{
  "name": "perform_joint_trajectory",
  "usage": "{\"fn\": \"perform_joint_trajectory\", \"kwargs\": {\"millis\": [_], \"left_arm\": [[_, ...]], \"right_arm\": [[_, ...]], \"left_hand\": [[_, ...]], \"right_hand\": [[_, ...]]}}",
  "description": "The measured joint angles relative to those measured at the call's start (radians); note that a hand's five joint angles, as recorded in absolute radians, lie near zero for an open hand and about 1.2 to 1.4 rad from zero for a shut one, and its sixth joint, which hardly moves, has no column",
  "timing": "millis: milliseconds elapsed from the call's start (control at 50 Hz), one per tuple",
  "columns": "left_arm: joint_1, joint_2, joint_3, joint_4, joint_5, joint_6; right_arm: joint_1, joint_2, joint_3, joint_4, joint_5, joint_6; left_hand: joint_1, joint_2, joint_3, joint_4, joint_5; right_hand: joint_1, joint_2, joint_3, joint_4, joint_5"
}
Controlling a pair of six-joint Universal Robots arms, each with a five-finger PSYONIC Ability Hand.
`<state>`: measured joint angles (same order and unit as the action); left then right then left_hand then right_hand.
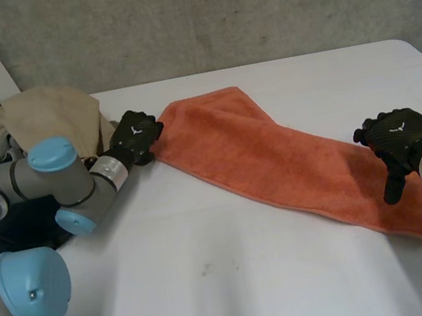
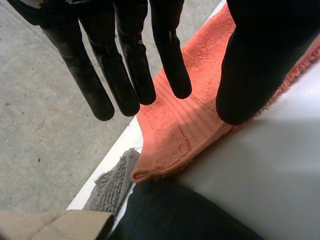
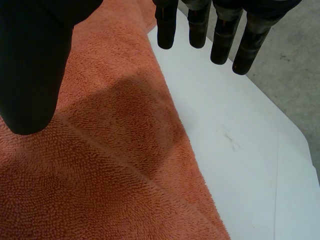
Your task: Fold the laundry.
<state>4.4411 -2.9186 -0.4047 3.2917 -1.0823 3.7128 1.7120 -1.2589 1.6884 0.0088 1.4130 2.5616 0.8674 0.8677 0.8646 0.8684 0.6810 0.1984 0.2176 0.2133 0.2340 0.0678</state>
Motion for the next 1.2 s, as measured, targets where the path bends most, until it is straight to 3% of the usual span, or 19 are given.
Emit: {"fn": "perform_joint_trajectory", "kwargs": {"millis": [120,220,380,520,660,760,880,960,1060,1100,1120,1140,1200], "left_arm": [[-0.001,-0.019,0.031,0.0,0.006,0.027],[-0.002,-0.026,0.039,0.001,0.019,0.049],[-0.013,0.007,-0.019,0.014,0.016,0.074],[-0.023,0.209,-0.282,0.104,0.012,0.092],[-0.05,0.442,-0.569,0.215,0.01,0.092],[-0.065,0.539,-0.697,0.237,0.01,0.089],[-0.075,0.561,-0.75,0.234,0.009,0.088],[-0.077,0.56,-0.767,0.231,-0.004,0.085],[-0.076,0.561,-0.779,0.228,-0.038,0.072],[-0.075,0.568,-0.785,0.227,-0.055,0.056],[-0.075,0.572,-0.788,0.227,-0.062,0.046],[-0.075,0.577,-0.791,0.227,-0.067,0.034],[-0.074,0.597,-0.805,0.226,-0.078,-0.01]], "right_arm": [[0.0,-0.003,0.006,0.002,0.001,0.0],[-0.001,-0.008,0.018,0.004,0.003,0.0],[-0.001,-0.04,0.04,0.012,0.008,0.005],[0.008,-0.092,0.061,0.097,-0.008,0.055],[0.01,-0.102,0.088,0.188,-0.09,0.102],[0.007,-0.089,0.142,0.11,-0.12,0.102],[0.005,-0.046,0.184,-0.042,-0.08,0.086],[0.004,-0.006,0.191,-0.115,-0.035,0.066],[0.004,0.026,0.188,-0.159,-0.006,0.031],[0.004,0.038,0.181,-0.17,-0.001,0.015],[0.004,0.042,0.177,-0.173,0.0,0.011],[0.004,0.045,0.171,-0.174,0.001,0.006],[0.004,0.049,0.154,-0.172,-0.001,0.001]], "left_hand": [[0.042,0.046,0.045,0.045,0.043],[0.287,0.308,0.303,0.308,0.303],[0.287,0.325,0.323,0.327,0.309],[0.287,0.326,0.323,0.327,0.309],[0.287,0.326,0.323,0.331,0.309],[0.287,0.326,0.323,0.331,0.309],[0.277,0.295,0.294,0.302,0.299],[0.044,0.072,0.078,0.072,0.088],[-0.056,-0.057,-0.048,-0.059,-0.045],[-0.081,-0.087,-0.078,-0.089,-0.078],[-0.089,-0.095,-0.087,-0.098,-0.088],[-0.101,-0.107,-0.098,-0.11,-0.1],[-0.15,-0.151,-0.144,-0.157,-0.146]], "right_hand": [[0.0,0.0,0.0,0.0,0.0],[0.0,0.0,0.0,0.0,0.0],[0.0,0.0,0.0,0.0,0.0],[0.0,0.0,0.0,0.0,0.0],[0.004,0.035,0.043,0.003,0.006],[0.066,0.094,0.099,0.076,0.066],[0.125,0.149,0.165,0.143,0.126],[0.141,0.164,0.181,0.159,0.145],[0.383,0.46,0.461,0.439,0.408],[0.638,0.774,0.77,0.75,0.708],[0.638,0.774,0.77,0.75,0.708],[0.741,0.915,0.903,0.883,0.843],[0.777,0.958,0.968,0.951,0.915]]}}
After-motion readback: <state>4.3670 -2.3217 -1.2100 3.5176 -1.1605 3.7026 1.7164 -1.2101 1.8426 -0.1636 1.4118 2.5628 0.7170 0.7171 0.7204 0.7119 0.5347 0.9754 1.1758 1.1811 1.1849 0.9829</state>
